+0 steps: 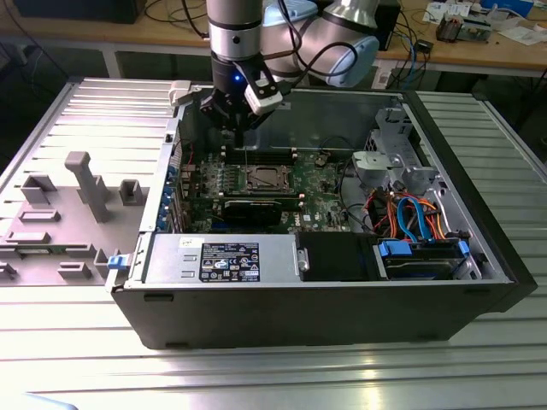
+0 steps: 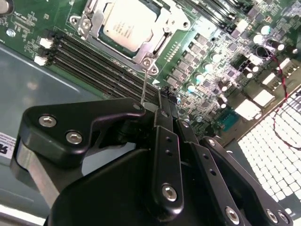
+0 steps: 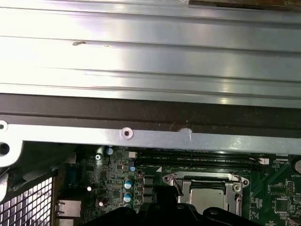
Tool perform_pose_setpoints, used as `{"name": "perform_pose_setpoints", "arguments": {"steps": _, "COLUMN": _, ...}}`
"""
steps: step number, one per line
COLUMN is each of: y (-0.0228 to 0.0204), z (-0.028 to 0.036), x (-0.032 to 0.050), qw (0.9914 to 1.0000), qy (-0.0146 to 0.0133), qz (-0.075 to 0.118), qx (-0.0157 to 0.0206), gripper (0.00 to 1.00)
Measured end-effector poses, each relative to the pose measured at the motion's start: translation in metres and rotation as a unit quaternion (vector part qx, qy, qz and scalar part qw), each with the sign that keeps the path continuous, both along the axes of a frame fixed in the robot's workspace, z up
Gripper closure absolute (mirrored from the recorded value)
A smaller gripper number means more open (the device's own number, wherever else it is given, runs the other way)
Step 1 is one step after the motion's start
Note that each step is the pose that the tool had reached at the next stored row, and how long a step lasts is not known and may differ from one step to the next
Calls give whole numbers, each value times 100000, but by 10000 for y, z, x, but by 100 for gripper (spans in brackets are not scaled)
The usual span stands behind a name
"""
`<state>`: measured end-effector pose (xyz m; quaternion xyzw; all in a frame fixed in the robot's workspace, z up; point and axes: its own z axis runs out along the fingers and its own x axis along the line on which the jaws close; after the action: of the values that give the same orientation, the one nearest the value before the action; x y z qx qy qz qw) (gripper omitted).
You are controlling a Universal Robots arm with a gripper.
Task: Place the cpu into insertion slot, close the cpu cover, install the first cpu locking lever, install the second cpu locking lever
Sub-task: 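Install the first cpu locking lever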
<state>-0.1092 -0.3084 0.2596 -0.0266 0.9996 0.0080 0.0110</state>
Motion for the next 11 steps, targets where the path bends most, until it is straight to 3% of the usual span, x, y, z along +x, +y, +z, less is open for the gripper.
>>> {"name": "perform_pose_setpoints", "arguments": {"steps": 11, "y": 5, "z": -6, "x": 178, "qw": 100000, "qy": 0, "qz": -8, "qx": -2, "gripper": 89}}
